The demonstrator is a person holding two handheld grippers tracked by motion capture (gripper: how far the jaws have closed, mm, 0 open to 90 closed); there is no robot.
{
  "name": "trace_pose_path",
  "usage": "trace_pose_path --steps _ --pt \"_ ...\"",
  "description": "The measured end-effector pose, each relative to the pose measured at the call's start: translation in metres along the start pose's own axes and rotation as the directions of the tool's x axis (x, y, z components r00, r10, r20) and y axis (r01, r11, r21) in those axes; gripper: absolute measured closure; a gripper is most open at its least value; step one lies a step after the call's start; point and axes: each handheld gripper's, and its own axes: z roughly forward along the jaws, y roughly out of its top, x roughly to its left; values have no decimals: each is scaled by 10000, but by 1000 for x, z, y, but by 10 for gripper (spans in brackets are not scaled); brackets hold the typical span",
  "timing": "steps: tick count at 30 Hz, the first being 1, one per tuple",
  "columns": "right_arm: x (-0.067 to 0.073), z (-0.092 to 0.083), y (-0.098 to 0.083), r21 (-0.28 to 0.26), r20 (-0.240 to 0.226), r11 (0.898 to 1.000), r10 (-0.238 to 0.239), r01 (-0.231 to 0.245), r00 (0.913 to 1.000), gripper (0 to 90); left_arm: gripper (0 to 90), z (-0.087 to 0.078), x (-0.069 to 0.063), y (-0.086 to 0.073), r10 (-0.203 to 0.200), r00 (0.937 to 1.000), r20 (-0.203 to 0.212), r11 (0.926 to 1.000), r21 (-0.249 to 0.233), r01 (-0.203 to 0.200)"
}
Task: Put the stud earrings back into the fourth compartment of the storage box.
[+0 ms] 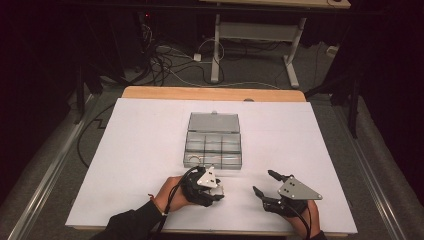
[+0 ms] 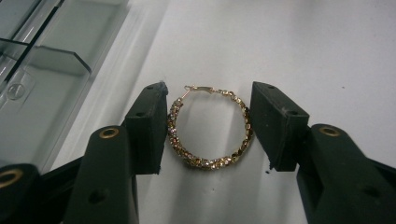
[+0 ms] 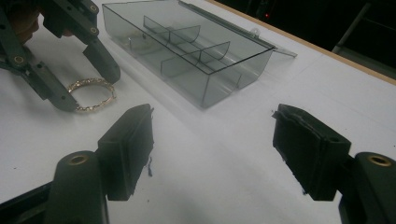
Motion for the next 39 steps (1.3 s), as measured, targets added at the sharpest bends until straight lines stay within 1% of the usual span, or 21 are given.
trace_pose_path --steps 1,2,4,8,11,16,18,19,22,23,25,29,31,33,34,39 --pt "0 0 0 2 13 10000 9 -9 10000 290 463 0 0 0 -46 10000 47 10000 -45 46" --pt "-1 0 0 -1 15 10000 -3 3 10000 289 463 -1 1 0 -7 10000 50 10000 -38 7" --pt "-1 0 -1 10 33 10000 -3 3 10000 290 463 -2 2 -1 6 10000 -8 10000 -94 -6" --pt "-3 -1 -1 32 236 10000 39 -40 9997 285 463 -6 2 -3 -17 10000 -3 9997 -227 17" --pt "-5 -3 1 -130 360 9997 235 -230 9991 279 463 -9 3 -2 -103 9999 -134 9991 -421 97" --pt "-9 -2 0 -86 582 9996 256 -251 9980 266 463 -13 2 -1 74 9993 -366 9988 -475 -91" --pt "-10 -1 0 0 490 9996 285 -285 9984 251 463 -15 2 -2 55 9988 -483 9985 -549 -82" --pt "-10 -1 0 46 470 9995 315 -317 9984 241 463 -15 2 -2 104 9985 -529 9987 -500 -131" --pt "-5 -2 3 -4 524 9999 127 -127 9985 223 463 -17 1 -4 93 9980 -627 9987 -491 -124" --pt "-3 -1 4 -51 545 10000 24 -21 9985 223 463 -19 0 -5 110 9973 -725 9987 -480 -145" --pt "-1 0 5 -106 540 9999 -72 78 9985 222 463 -21 0 -5 45 9968 -792 9983 -576 -91" --pt "-3 2 5 -100 431 9999 34 -30 9991 222 464 -27 0 -5 53 9948 -1013 9969 -770 -132" --pt "-3 3 5 -112 395 9999 10 -6 9992 222 464 -30 0 -5 128 9929 -1182 9962 -839 -228" --pt "-3 2 5 -73 368 10000 -36 38 9993 222 464 -31 1 -5 143 9930 -1170 9959 -874 -246" --pt "-2 1 6 -89 331 9999 -60 63 9994 222 464 -32 1 -5 148 9922 -1234 9958 -881 -259" --pt "0 1 8 -104 239 9993 -355 357 9991 222 464 -34 5 -8 -29 9925 -1226 9944 -1052 -101"
